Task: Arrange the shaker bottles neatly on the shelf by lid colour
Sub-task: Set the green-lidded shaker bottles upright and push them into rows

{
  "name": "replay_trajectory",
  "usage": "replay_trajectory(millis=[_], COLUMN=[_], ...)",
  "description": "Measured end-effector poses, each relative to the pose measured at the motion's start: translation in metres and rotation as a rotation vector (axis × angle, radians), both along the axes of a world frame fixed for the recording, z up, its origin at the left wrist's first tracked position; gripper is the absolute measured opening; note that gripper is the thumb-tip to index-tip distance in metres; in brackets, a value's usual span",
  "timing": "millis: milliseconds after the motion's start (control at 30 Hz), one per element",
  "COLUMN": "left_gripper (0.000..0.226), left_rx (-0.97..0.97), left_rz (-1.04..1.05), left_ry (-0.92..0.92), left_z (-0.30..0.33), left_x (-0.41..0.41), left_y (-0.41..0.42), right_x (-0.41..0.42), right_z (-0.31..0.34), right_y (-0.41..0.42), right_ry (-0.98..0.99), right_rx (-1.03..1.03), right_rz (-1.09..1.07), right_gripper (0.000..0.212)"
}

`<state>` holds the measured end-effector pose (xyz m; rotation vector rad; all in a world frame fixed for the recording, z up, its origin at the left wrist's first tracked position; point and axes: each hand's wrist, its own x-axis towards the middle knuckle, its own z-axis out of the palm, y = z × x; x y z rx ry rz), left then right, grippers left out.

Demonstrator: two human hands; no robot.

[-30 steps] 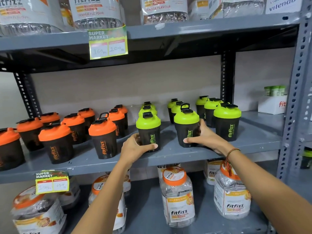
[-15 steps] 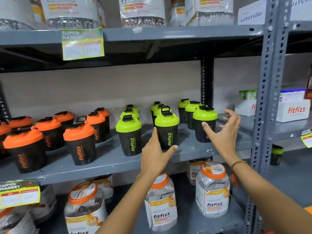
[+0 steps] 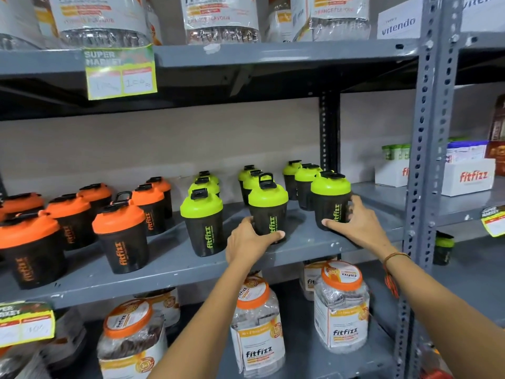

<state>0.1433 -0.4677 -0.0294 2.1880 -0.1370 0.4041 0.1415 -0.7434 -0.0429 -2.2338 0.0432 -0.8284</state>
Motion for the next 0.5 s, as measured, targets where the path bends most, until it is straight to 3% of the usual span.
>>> replay_trajectory(millis=[233, 433, 500], left_gripper=[0.088, 0.098, 0.093], left_rx=[0.034, 0.030, -0.039], left_rz=[0.002, -0.070, -0.094], left_ry=[-0.017, -0.018, -0.064], left_z=[0.000, 0.001, -0.001], left_x=[-0.003, -0.014, -0.027], left_y=[-0.003, 0.009, 0.019], right_x=[-0.002, -0.005, -0.009], right_z=[0.002, 0.002, 0.002], right_y=[-0.001, 0.007, 0.020], right_ry=[0.032, -0.100, -0.235], right_rx=[-0.008, 0.157, 0.208], right_rz=[-0.003, 0.012, -0.077], right_gripper=[0.081, 0.127, 0.126])
